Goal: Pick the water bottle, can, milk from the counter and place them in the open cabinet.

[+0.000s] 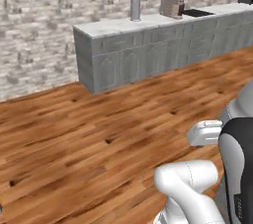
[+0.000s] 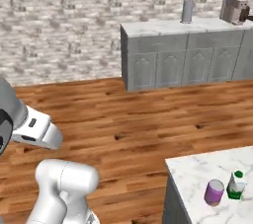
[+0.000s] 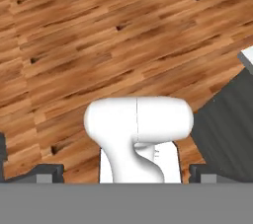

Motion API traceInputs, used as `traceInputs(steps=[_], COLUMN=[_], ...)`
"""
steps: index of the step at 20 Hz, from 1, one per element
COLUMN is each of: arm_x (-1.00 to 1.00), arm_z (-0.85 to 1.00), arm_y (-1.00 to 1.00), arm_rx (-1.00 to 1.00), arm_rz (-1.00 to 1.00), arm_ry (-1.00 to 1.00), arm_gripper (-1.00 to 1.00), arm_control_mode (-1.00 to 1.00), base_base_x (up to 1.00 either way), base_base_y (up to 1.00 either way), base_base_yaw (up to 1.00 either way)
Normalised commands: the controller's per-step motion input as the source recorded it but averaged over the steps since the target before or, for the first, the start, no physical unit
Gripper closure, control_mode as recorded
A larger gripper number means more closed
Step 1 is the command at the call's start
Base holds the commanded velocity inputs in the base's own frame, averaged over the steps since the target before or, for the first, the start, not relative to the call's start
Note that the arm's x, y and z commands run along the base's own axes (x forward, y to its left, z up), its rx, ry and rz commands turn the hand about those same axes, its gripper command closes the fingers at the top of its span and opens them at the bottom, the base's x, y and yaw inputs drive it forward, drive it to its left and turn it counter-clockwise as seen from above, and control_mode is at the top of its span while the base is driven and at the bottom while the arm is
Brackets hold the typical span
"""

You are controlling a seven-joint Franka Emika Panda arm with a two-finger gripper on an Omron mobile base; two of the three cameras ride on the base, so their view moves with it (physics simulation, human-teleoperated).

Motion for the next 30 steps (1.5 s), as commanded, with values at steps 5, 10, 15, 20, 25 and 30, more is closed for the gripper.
traceInputs(steps=[5,10,15,20,25,30], arm_x=[0.00,0.00,0.00,0.00,0.00,0.00], arm_z=[0.00,0.00,0.00,0.00,0.00,0.00], arm_y=[0.00,0.00,0.00,0.00,0.00,0.00], arm_rx=[0.00,0.00,0.00,0.00,0.00,0.00], arm_rz=[0.00,0.00,0.00,0.00,0.00,0.00], arm_ry=[0.00,0.00,0.00,0.00,0.00,0.00], arm_gripper=[-1.00,-1.00,-1.00,-1.00,-1.00,-1.00], arm_control_mode=[1.00,1.00,1.00,1.00,1.00,1.00], base_base_x=[0.01,0.06,0.14,0.35,0.51,0.16], base_base_y=[-0.07,0.00,-0.13,-0.23,-0.32,-0.14], base_base_yaw=[-0.90,-0.89,-0.83,-0.53,-0.03,0.00])
